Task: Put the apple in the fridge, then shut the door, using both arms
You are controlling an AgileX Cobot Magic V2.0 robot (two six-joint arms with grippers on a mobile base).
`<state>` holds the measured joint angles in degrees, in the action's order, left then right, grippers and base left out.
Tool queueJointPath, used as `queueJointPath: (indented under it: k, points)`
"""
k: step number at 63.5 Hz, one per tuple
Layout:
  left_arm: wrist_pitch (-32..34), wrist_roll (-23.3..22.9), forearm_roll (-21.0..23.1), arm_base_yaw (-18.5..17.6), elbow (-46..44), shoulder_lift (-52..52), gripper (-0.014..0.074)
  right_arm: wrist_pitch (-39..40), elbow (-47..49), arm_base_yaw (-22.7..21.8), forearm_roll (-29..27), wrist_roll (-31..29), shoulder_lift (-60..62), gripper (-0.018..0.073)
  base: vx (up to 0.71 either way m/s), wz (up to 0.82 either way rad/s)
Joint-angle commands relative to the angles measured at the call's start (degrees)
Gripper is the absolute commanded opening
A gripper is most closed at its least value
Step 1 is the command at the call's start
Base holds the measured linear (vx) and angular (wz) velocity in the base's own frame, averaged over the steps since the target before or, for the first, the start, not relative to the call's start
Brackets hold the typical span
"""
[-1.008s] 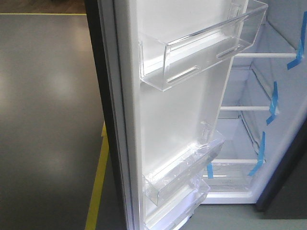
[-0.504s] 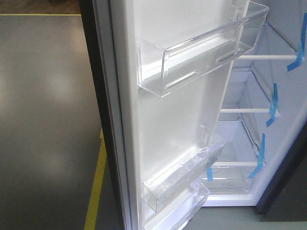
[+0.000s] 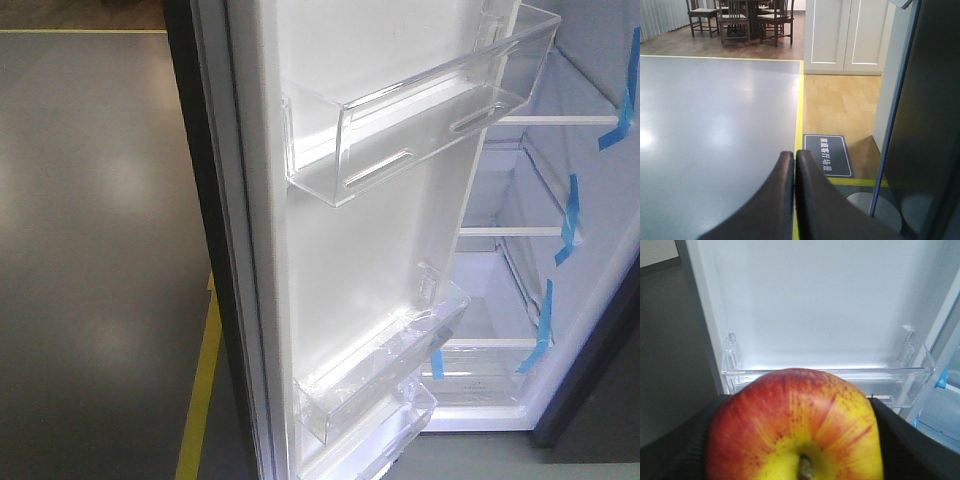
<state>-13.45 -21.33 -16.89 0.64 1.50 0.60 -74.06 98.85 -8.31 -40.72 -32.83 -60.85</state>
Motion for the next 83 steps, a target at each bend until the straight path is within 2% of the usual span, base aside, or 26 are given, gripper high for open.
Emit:
queueJointPath:
  k: [1,63,73,78,83]
  points:
    - [3.97,-0.22,0.18,-0.16,1.2,0.34,-0.0006,0.93,1.27,-0.2,-2.18,-0.11,0.45,-0.0004,0.0,0.0]
    - [3.97,-0.22,0.18,-0.16,1.2,0.34,-0.0006,1.11,1.27,-0.2,-2.39,-0.11,0.41,-0.0004,0.0,0.0]
    - [3.97,-0.22,0.18,-0.16,1.2,0.34,-0.0006,6.35,1.27,-0.2,-3.07,-0.22,0.29,-0.0004,0.0,0.0]
    - [3.97,-0.22,0.18,-0.16,1.2,0.34,-0.0006,11.76,1.27,-0.2,-5.45,-0.54,-0.39,-0.0004,0.0,0.0]
    - [3.97,-0.22,0.18,-0.16,1.2,0.34,-0.0006,15.4,1.42,-0.2,-10.06,-3.13,-2.26,-0.0004,0.0,0.0]
